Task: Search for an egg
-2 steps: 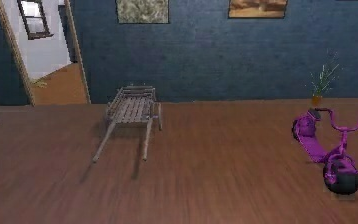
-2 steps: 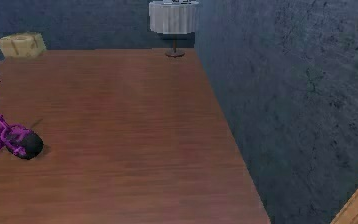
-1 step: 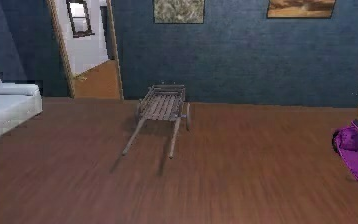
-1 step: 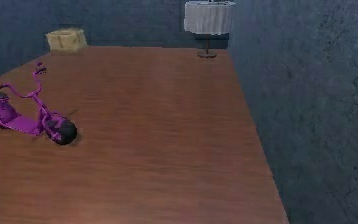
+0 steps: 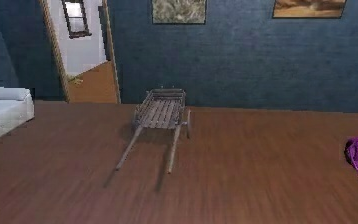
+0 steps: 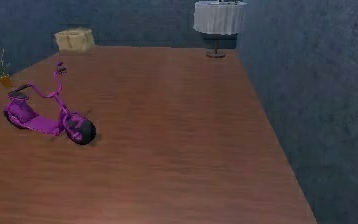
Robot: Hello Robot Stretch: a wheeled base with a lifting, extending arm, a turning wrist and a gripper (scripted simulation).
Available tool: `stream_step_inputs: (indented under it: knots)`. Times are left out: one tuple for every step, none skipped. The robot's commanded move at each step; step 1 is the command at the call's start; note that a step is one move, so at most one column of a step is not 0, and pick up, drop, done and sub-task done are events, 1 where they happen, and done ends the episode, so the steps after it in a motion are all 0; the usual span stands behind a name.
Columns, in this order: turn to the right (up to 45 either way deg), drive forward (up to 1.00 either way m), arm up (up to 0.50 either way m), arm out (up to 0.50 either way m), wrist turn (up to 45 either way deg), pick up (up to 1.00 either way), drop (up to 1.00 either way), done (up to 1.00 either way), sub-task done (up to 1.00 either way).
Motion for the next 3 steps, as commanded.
stream_step_inputs:
  knots:
    - [-36.0,0.00,0.00,0.00,0.0,0.00,0.00,0.00,0.00]
    - [0.0,1.00,0.00,0.00,0.0,0.00,0.00,0.00,0.00]
    - [0.0,0.50,0.00,0.00,0.0,0.00,0.00,0.00,0.00]
